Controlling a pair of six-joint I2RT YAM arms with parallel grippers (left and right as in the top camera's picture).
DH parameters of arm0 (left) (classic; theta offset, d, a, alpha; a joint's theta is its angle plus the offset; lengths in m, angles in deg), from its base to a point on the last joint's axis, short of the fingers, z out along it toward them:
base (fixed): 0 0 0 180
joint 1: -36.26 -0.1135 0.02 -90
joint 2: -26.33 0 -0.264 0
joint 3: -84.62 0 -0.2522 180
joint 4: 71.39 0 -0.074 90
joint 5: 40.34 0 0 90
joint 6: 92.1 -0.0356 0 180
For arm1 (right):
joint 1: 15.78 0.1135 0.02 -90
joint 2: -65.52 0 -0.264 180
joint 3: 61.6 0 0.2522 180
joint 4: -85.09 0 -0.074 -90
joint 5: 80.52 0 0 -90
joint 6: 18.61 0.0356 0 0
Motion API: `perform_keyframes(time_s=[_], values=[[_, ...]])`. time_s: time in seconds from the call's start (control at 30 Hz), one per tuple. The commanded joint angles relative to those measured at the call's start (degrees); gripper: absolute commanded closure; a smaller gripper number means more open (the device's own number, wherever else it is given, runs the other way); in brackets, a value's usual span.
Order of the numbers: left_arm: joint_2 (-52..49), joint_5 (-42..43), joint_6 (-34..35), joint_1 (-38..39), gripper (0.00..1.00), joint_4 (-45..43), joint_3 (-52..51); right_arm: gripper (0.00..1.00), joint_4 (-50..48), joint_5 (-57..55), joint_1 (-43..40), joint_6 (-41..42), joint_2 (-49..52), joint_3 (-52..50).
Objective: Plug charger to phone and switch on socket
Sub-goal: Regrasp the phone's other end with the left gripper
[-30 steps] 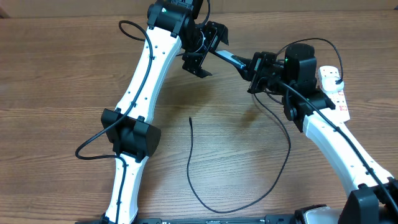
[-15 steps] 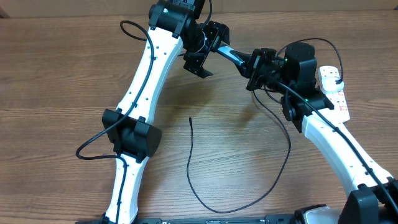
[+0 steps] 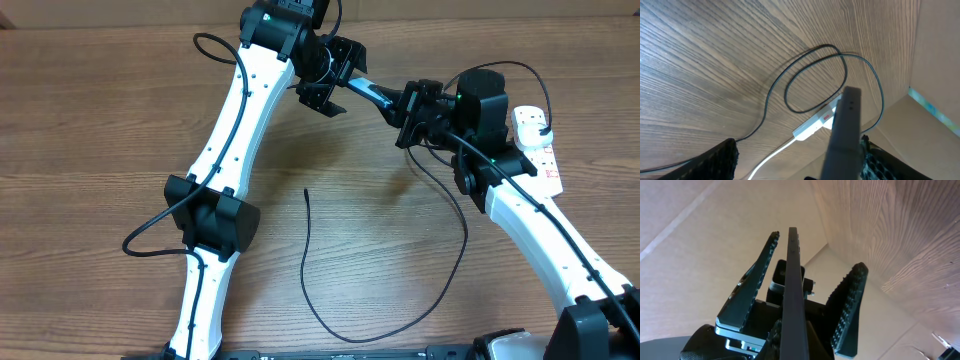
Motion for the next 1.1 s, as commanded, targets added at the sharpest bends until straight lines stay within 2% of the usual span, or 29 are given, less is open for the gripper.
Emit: perform_keyframes(time_s=[0.0,0.3,0.4,0.67,0.9,1.07], values=[[2.1,-1.2,0.2,0.4,0.24,-0.2,1.4,0.96,-0.8,2.2,0.3,7.9,-0.5,0.6],[2.1,-1.2,0.2,0.5,0.39,-0.2,1.4,0.96,-0.8,2.6,0.9,7.9,-0.5,0.6],[2.1,-1.2,0.2,0.5,0.53,-0.2,1.4,0.96,-0.8,2.6,1.6,7.9,-0.5,0.6],[2.1,-1.2,0.1,0.8,0.69,-0.1,1.4,0.96,-0.7,2.7,2.2,7.9,-0.5,0.6],[2.1,-1.2,0.1,0.8,0.96,-0.1,1.4,0.96,-0.7,3.6,2.4,7.9,-0.5,0.6],[2.1,-1.2,-0.6,0.8,0.96,-0.1,1.4,0.96,-0.7,3.7,2.5,7.9,-0.5,0.6]])
